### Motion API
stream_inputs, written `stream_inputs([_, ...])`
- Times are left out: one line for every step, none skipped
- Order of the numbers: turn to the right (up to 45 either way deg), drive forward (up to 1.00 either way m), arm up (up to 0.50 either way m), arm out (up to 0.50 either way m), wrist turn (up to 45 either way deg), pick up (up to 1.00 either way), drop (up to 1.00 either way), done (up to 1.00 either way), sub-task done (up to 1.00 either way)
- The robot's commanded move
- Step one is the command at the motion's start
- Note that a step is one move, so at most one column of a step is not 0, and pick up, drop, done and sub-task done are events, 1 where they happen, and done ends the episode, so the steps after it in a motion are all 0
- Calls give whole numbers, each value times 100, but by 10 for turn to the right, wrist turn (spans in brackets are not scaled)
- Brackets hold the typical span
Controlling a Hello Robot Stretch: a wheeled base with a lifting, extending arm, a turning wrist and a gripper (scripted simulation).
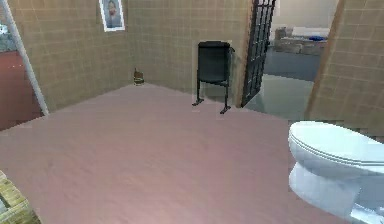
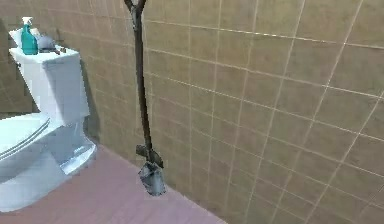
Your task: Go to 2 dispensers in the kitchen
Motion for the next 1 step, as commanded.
stream_inputs([0,100,0,0,0,0,0,0,0])
